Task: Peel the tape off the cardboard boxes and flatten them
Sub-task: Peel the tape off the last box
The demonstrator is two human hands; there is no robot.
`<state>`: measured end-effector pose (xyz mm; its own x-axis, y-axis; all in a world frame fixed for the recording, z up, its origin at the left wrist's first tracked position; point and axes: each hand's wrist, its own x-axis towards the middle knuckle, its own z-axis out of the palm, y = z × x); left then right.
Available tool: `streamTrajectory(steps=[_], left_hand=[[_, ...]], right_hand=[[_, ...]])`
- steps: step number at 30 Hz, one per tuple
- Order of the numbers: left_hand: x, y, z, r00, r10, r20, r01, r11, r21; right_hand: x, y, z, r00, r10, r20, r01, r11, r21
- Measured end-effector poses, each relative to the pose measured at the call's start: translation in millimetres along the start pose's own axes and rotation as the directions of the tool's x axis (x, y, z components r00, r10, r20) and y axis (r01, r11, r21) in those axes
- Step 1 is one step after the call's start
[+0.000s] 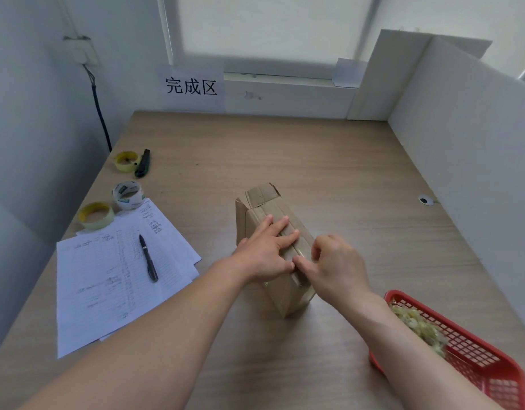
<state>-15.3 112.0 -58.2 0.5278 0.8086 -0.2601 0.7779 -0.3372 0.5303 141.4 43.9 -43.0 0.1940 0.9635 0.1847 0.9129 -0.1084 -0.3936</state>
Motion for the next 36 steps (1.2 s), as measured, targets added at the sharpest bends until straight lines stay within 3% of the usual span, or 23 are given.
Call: streamTrajectory(steps=[4, 7, 9, 12, 15, 18, 20, 22, 24, 27, 30, 33, 34, 36], left_hand=[[-1, -2, -1, 1.000, 0.001, 0.006, -0.001, 1.000, 0.001], [0, -2, -1, 1.000, 0.000, 0.010, 0.000, 1.000, 0.010], [1, -2, -1, 1.000, 0.003, 0.012, -0.003, 1.000, 0.017], [4, 0, -1, 1.000, 0.006, 0.018, -0.007, 1.000, 0.025], [6, 0, -1, 1.000, 0.009, 0.020, -0.010, 0.999, 0.035], [8, -1, -1, 1.000, 0.012, 0.025, -0.013, 0.999, 0.046], [10, 1, -2, 0.999, 0.019, 0.029, -0.020, 0.998, 0.051], [12, 3, -3, 0.999, 0.026, 0.029, -0.027, 0.998, 0.058], [14, 4, -4, 0.999, 0.028, 0.030, -0.030, 0.998, 0.060], [16, 5, -4, 0.999, 0.024, 0.035, -0.026, 0.998, 0.060], [18, 6, -6, 0.999, 0.011, 0.042, -0.014, 0.998, 0.063], [18, 6, -7, 0.999, -0.006, 0.052, 0.004, 0.999, 0.050], [18, 7, -7, 0.999, -0.014, 0.053, 0.011, 0.999, 0.047], [17, 8, -6, 0.998, -0.030, 0.049, 0.028, 0.999, 0.037]], right_hand=[[-5, 2, 2, 0.993, -0.083, -0.083, 0.084, 0.996, 0.015], [-15, 14, 5, 0.983, 0.056, -0.174, -0.003, 0.956, 0.293], [-26, 20, 10, 0.954, 0.262, -0.146, -0.124, 0.788, 0.603], [-42, 22, 23, 0.850, 0.527, 0.022, -0.269, 0.398, 0.877], [-44, 17, 28, 0.747, 0.622, 0.237, -0.362, 0.081, 0.929], [-39, 14, 25, 0.702, 0.593, 0.393, -0.455, -0.050, 0.889], [-37, 14, 22, 0.689, 0.567, 0.451, -0.508, -0.066, 0.859], [-34, 18, 19, 0.688, 0.551, 0.473, -0.582, 0.030, 0.813], [-31, 22, 16, 0.732, 0.552, 0.400, -0.625, 0.310, 0.716], [-24, 28, 11, 0.845, 0.494, 0.204, -0.529, 0.723, 0.444], [-14, 30, 6, 0.916, 0.386, 0.111, -0.400, 0.852, 0.339], [-19, 39, 3, 0.933, 0.341, 0.110, -0.349, 0.795, 0.496], [-26, 43, 3, 0.927, 0.356, 0.120, -0.353, 0.712, 0.607], [-42, 50, 3, 0.879, 0.422, 0.224, -0.398, 0.388, 0.831]])
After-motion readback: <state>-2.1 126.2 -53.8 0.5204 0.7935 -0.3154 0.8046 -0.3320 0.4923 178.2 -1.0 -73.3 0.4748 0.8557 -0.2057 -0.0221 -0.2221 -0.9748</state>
